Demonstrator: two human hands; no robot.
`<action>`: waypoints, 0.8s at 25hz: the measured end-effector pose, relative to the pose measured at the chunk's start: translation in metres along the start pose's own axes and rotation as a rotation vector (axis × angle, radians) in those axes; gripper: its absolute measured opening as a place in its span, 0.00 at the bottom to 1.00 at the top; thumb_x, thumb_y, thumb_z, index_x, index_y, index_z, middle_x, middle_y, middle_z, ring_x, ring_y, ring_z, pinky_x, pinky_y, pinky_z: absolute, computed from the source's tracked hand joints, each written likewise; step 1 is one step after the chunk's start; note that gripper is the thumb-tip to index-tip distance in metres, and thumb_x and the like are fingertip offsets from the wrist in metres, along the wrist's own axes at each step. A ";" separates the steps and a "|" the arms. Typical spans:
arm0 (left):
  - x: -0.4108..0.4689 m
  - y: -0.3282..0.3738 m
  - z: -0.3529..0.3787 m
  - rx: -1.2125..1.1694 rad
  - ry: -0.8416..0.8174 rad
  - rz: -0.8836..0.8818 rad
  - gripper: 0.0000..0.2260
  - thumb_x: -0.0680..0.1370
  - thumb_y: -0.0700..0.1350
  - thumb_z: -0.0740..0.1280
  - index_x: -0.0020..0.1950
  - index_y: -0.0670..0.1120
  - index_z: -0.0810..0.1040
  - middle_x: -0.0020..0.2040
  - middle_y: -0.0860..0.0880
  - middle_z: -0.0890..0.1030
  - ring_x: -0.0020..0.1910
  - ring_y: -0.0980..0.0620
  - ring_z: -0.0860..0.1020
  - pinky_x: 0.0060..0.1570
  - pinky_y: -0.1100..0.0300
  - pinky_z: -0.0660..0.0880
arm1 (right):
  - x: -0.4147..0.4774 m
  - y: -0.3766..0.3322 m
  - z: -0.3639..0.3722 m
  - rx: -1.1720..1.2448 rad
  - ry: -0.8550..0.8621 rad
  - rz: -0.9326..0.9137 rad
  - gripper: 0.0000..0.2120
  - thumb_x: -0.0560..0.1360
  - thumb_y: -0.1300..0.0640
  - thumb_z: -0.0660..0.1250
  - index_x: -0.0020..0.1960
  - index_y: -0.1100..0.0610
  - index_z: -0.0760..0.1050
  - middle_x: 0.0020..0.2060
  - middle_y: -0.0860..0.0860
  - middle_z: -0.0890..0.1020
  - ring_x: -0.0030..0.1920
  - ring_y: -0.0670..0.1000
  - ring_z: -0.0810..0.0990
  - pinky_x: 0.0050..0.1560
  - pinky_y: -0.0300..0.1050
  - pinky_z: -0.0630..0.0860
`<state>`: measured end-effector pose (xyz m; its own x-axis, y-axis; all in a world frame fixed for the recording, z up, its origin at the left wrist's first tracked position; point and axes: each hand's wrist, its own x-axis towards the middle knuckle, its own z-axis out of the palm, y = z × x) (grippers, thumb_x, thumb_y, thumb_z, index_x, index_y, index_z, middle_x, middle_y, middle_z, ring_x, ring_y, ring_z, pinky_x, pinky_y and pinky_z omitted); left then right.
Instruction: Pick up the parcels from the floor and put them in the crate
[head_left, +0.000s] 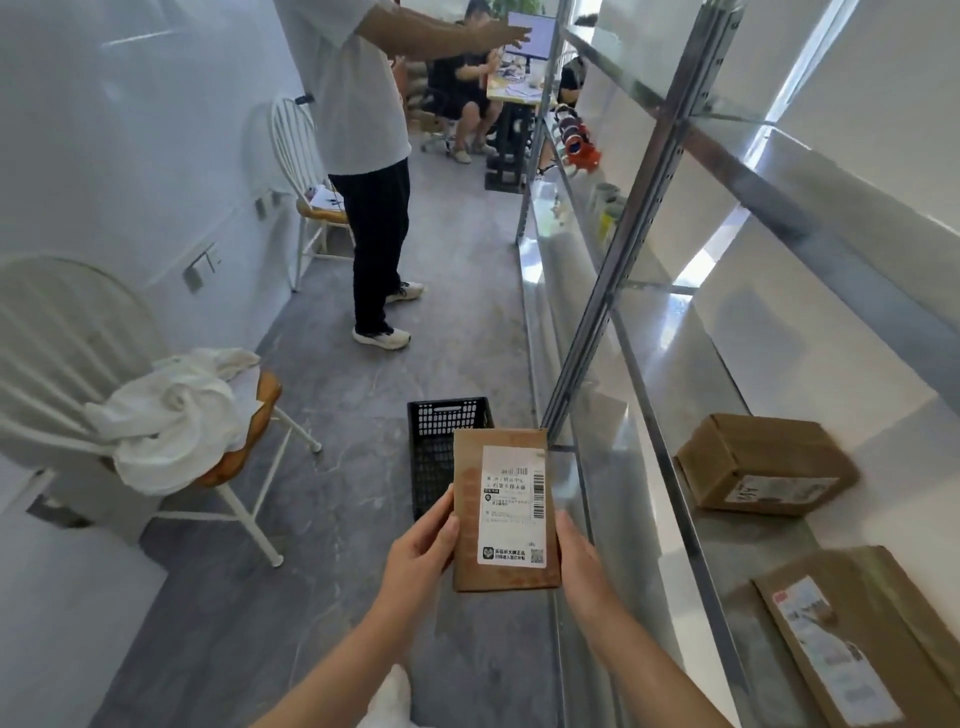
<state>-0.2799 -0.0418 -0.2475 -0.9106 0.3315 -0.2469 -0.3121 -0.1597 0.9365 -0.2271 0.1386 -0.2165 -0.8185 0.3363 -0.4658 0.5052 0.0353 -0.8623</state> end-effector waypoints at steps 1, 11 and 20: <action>0.012 0.000 -0.004 -0.003 0.013 -0.005 0.19 0.80 0.44 0.65 0.71 0.55 0.72 0.61 0.55 0.82 0.61 0.55 0.80 0.58 0.59 0.78 | 0.015 -0.004 0.005 -0.003 0.004 0.016 0.23 0.83 0.40 0.48 0.61 0.45 0.79 0.50 0.43 0.86 0.55 0.44 0.81 0.56 0.37 0.74; 0.169 0.031 -0.054 -0.007 0.082 -0.110 0.16 0.80 0.45 0.65 0.67 0.59 0.75 0.55 0.56 0.84 0.55 0.56 0.82 0.46 0.63 0.80 | 0.151 -0.077 0.056 -0.003 0.023 0.103 0.21 0.82 0.40 0.52 0.58 0.44 0.82 0.48 0.43 0.86 0.55 0.45 0.82 0.64 0.48 0.73; 0.282 0.054 -0.051 0.048 0.125 -0.151 0.15 0.80 0.47 0.65 0.63 0.65 0.76 0.58 0.56 0.83 0.57 0.56 0.81 0.57 0.56 0.79 | 0.268 -0.115 0.053 0.014 -0.024 0.105 0.20 0.84 0.44 0.50 0.65 0.43 0.77 0.54 0.43 0.85 0.57 0.43 0.81 0.59 0.41 0.75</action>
<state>-0.5673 -0.0048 -0.2792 -0.8818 0.2300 -0.4117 -0.4371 -0.0710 0.8966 -0.5193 0.1747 -0.2524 -0.7675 0.3147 -0.5585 0.5852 -0.0119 -0.8108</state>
